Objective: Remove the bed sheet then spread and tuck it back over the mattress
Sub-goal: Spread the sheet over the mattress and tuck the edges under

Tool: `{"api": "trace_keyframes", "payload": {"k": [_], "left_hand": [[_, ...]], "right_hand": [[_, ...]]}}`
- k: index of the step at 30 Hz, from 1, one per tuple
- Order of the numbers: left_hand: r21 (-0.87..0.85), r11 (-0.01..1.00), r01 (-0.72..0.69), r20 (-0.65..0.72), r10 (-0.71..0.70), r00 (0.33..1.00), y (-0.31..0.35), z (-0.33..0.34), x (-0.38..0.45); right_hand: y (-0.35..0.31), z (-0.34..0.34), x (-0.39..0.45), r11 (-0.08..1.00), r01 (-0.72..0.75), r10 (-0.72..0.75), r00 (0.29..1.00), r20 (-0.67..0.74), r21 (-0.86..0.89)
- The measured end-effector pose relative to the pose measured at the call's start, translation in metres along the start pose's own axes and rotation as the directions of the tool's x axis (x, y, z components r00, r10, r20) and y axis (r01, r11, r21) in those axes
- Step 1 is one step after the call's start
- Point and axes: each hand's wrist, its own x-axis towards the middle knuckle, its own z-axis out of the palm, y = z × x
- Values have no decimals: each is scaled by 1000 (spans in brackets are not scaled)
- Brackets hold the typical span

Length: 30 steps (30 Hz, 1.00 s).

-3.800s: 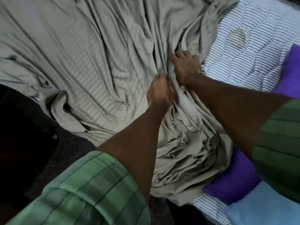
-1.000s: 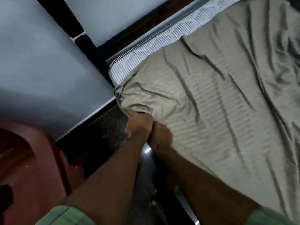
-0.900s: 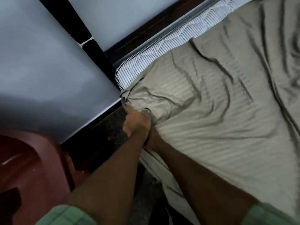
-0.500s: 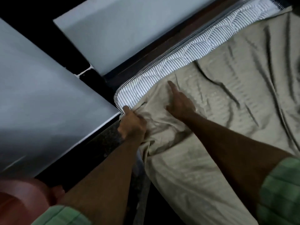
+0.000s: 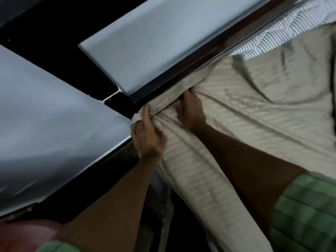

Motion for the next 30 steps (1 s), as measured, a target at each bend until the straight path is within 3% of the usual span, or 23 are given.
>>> {"api": "trace_keyframes", "payload": {"k": [3, 6, 8, 10, 13, 15, 18, 20, 23, 26, 28, 30], "left_hand": [[-67, 991, 118, -156, -127, 979, -11, 4, -7], [-224, 865, 448, -40, -468, 883, -10, 5, -5], [-244, 777, 580, 21, -594, 804, -11, 6, -1], [-233, 777, 586, 32, -596, 803, -17, 4, 8], [-265, 802, 534, 29, -547, 836, -25, 3, 17], [-323, 796, 513, -31, -550, 835, -24, 2, 21], [-373, 777, 508, -276, -615, 738, -23, -6, 35], [-404, 775, 485, -364, -623, 692, -32, -11, 43], [-285, 919, 272, -404, -372, 835, -41, -10, 27], [7, 991, 135, -409, -120, 905, -24, 3, -4], [84, 994, -66, -271, 87, 959, 1, 20, -17], [-11, 947, -322, -48, 321, 946, 37, 41, -23]], "right_hand": [[3, -9, -11, 985, -11, -5, 996, -90, -175], [-5, -9, -14, 999, 6, -1, 994, 107, -41], [-15, 0, -6, 995, 63, -44, 973, 228, -77], [-23, 5, 8, 989, 71, -41, 975, 216, -131], [-28, 15, 17, 988, 68, -58, 995, 76, -136], [-29, 25, 16, 957, 99, -92, 995, 38, -273], [-31, 31, 25, 941, 105, -66, 989, 132, -320], [-29, 31, 38, 946, 119, -54, 974, 218, -302], [-20, 24, 46, 942, 202, -120, 948, 293, -268], [-7, 9, 28, 959, 270, -251, 952, 173, -90], [13, -8, 13, 970, 222, -220, 975, 32, -95], [39, -29, 1, 984, 113, -126, 988, -91, -136]]}}
